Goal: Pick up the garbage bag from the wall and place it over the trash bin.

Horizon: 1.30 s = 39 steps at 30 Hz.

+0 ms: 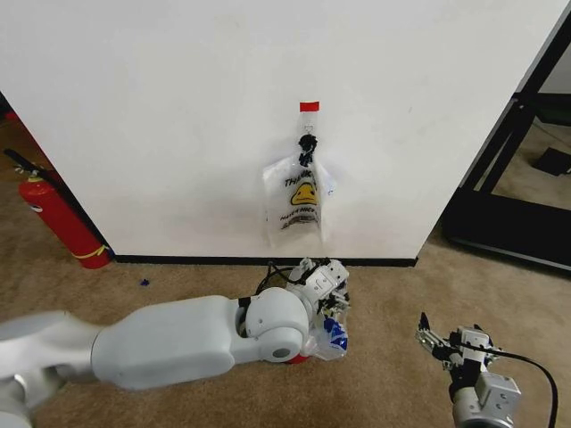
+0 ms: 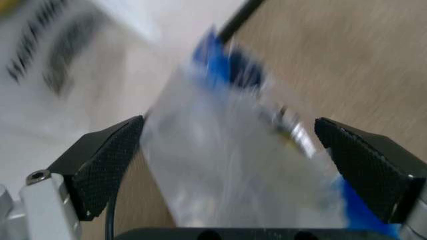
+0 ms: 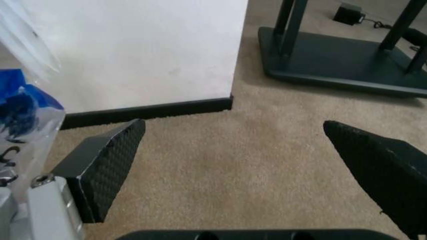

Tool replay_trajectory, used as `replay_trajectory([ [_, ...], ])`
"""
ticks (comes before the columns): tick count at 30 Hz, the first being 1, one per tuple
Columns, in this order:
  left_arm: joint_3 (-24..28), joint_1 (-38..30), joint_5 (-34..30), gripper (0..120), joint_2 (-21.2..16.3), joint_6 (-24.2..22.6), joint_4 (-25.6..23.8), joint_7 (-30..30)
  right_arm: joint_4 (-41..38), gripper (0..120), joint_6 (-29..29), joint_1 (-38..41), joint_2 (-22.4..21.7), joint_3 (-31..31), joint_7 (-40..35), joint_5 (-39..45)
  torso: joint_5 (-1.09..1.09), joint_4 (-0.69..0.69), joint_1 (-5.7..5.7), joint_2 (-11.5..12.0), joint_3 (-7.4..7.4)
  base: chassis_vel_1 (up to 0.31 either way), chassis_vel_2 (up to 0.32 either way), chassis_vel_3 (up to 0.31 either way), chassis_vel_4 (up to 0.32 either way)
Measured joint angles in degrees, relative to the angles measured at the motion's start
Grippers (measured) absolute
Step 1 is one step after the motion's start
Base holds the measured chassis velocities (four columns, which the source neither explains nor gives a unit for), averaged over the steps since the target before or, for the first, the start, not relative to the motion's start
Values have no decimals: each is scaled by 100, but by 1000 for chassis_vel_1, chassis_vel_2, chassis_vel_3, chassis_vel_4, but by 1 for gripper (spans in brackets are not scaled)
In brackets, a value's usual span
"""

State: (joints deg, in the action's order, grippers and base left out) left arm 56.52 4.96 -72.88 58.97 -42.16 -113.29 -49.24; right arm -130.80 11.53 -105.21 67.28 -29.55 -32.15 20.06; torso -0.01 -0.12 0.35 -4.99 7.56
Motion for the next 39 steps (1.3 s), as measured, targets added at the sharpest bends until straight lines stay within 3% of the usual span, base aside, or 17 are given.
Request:
replay_trajectory([
  [6, 337, -244, -478, 100, 532, 2, 572, -336, 157, 100, -50, 115, 44, 182, 2, -100, 1, -2, 0, 0, 0, 0, 0, 0, 0],
  [10, 347, -257, -484, 98, 648, 3, 695, -351, 170, 100, -85, 112, 32, 187, 5, -107, 1, -2, 0, 0, 0, 0, 0, 0, 0],
  [22, 291, -223, -460, 56, 339, 3, 597, -353, 54, 100, -64, 173, -67, 99, 8, 8, 0, 0, 0, 0, 0, 0, 0, 0, 0],
  [25, 279, -210, -460, 50, 317, 3, 586, -352, 57, 100, -56, 188, -66, 107, 8, 14, 0, 0, 0, 0, -1, 0, 0, 0, 0],
  [37, 183, -50, -456, 1, 282, 2, 494, -341, 49, 100, -38, 224, -227, 234, 257, 461, 1, -1, 0, 0, -1, 0, 0, 0, 0],
  [39, 172, -21, -455, 0, 315, 2, 493, -341, 89, 100, -69, 261, -293, 286, 438, 575, 0, 0, 0, 0, -1, 0, 0, 0, 0],
])
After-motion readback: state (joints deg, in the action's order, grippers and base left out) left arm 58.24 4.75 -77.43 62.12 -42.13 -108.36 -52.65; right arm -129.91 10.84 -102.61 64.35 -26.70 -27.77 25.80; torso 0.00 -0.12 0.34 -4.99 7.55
